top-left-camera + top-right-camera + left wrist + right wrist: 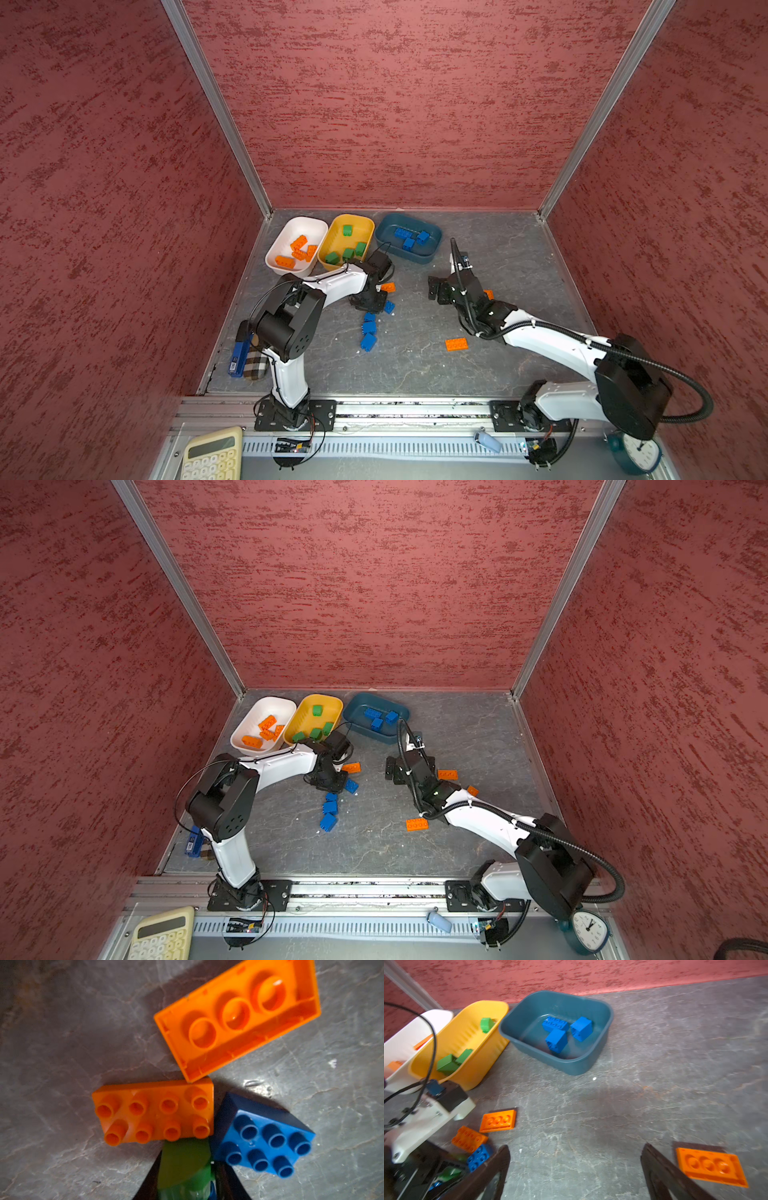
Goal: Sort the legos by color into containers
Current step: 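Lower the left gripper to the loose bricks and grasp another green brick, then carry the green brick over the yellow tub with left while right reaches for blue bricks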
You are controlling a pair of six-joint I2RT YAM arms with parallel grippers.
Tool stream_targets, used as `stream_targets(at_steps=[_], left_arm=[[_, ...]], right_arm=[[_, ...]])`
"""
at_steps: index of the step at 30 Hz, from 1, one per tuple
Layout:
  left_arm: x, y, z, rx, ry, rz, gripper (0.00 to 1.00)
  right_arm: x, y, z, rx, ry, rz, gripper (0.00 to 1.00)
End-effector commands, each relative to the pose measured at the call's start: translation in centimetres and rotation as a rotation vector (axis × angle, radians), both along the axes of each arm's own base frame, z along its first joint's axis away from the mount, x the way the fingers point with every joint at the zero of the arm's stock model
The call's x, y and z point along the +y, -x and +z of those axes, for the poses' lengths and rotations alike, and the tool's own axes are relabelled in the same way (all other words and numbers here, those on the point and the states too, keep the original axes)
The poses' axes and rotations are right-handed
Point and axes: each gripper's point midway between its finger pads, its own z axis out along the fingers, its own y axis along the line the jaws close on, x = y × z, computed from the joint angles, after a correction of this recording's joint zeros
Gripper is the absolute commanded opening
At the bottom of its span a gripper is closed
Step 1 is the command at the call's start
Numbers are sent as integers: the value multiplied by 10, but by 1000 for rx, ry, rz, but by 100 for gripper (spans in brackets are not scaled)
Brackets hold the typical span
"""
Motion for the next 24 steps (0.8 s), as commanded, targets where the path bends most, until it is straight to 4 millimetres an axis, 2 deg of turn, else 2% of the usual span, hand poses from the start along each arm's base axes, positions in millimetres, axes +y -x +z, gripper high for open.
stream_targets(at_steps=[1, 6, 11, 17, 24], left_arm=[[6, -8, 3, -69, 0, 26, 29], [13, -18, 26, -146, 66, 86, 26], [23, -40, 60, -228, 190, 181, 26], [42, -79, 91, -312, 297, 311, 26], [56, -130, 112, -396, 346, 400, 27]], right_arm=[[30, -2, 18, -40, -44, 138, 99], [46, -1, 18, -32, -51, 216, 99], [75, 7, 11, 1, -77, 372, 99], [96, 12, -6, 46, -76, 458, 99], [115, 23, -28, 65, -50, 600, 95]])
